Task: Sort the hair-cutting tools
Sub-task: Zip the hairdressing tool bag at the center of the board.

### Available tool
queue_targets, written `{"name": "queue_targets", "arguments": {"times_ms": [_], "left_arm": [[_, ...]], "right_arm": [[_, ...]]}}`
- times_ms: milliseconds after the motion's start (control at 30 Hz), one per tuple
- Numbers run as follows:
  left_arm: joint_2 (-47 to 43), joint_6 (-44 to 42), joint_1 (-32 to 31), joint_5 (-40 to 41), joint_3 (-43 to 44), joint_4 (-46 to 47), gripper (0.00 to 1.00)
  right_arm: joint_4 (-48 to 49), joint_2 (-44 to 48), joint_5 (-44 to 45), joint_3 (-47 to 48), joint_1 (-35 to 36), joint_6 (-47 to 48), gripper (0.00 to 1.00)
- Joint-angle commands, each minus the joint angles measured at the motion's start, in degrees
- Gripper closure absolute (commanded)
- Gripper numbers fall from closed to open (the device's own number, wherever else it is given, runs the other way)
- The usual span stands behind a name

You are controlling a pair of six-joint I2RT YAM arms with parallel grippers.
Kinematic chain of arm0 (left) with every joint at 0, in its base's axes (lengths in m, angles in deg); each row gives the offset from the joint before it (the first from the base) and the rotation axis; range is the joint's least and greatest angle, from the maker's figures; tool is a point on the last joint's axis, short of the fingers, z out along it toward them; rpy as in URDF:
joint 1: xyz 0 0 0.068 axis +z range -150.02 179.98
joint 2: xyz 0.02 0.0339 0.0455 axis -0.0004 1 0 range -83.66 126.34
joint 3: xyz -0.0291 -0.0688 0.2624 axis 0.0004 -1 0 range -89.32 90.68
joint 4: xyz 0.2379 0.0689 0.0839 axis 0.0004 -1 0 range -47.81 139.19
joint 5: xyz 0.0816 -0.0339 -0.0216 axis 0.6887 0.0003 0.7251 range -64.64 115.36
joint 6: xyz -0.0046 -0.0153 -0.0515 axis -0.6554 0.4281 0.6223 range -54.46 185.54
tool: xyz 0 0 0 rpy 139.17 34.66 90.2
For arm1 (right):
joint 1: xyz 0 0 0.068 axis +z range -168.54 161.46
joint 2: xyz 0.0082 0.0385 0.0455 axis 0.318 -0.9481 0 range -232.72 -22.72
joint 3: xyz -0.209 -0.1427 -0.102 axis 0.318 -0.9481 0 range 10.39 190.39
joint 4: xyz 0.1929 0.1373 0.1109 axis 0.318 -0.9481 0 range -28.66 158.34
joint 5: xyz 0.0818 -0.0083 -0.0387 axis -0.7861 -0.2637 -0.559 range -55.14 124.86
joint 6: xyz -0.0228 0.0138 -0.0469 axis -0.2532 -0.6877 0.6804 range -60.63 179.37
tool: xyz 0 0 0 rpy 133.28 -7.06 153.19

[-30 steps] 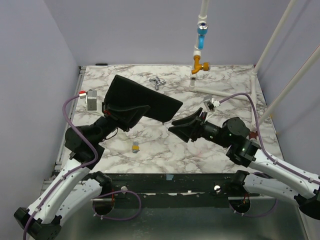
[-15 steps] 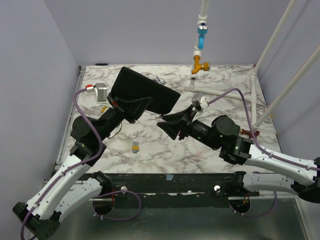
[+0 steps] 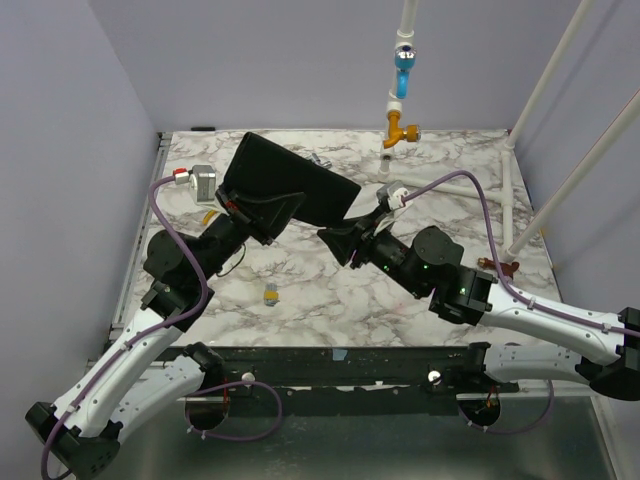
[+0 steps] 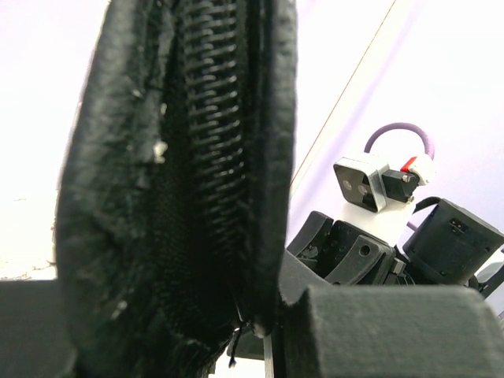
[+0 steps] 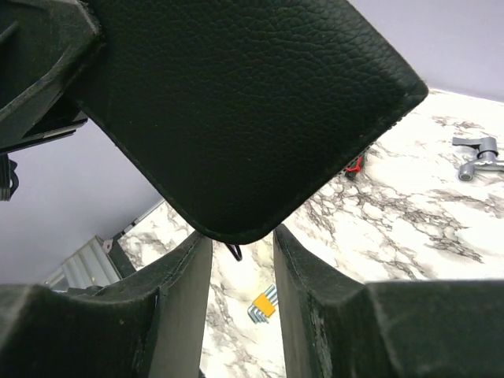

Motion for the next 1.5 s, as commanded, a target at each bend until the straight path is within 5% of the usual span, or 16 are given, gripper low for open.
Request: {"name": "queue_targets", "arguments": {"times_ms": [0,433,600,1467], "left_arm": [[-0.72,-0.34,-0.22,1.24,1.36,2.86,1.0],[-0.8,-0.27,-0.29,1.56,0.73,2.94,1.0],[-0.86,-0.47,-0.3,1.65,0.56,2.86,1.0],[-4.04,-1.72,-0.29,-0.6,-1.81,-1.21,1.0]], "right_arm": [[0.42,0.51,2.55,0.9,0.38,0.29,0.6],[2.75,0.37,-1.12,0.29,0.41,-0.81,0.76],[1.82,0.4,-0.59,0.57,0.43,-0.93,0.99],[-5.01,4.9,19.55,-1.16,0.39,6.42,0.99]]}}
